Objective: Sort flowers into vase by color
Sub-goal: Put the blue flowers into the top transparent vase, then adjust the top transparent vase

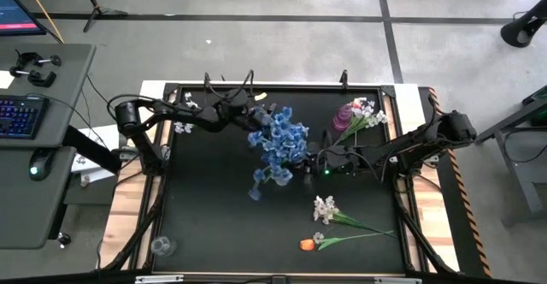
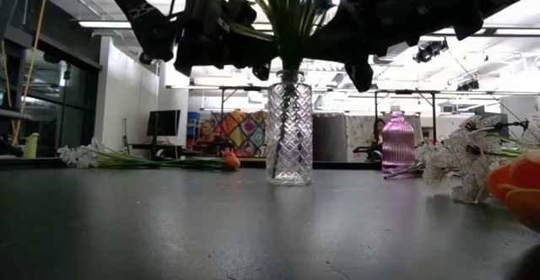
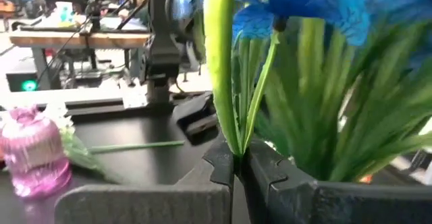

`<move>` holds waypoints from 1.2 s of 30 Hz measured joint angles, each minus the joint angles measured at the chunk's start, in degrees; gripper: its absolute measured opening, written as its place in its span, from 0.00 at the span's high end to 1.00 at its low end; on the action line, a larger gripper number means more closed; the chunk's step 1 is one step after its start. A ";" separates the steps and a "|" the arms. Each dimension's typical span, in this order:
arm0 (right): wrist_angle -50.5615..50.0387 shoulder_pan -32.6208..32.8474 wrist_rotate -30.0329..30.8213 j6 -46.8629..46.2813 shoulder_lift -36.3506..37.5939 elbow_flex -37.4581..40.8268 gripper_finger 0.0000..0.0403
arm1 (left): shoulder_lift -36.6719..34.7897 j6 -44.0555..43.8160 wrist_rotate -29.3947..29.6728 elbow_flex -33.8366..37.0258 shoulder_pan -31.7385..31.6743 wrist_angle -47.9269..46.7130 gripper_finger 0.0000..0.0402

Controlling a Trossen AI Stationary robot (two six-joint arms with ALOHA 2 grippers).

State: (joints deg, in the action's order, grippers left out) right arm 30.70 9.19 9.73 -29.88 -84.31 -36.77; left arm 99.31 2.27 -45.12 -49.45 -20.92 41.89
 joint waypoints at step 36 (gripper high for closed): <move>-9.00 -2.52 -10.05 -9.80 9.95 -0.04 1.00 | 0.11 5.30 3.78 0.04 0.85 -6.85 1.00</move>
State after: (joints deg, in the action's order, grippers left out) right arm 21.71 6.68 -0.32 -39.68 -74.36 -36.82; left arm 99.42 7.57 -41.34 -49.41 -20.08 35.04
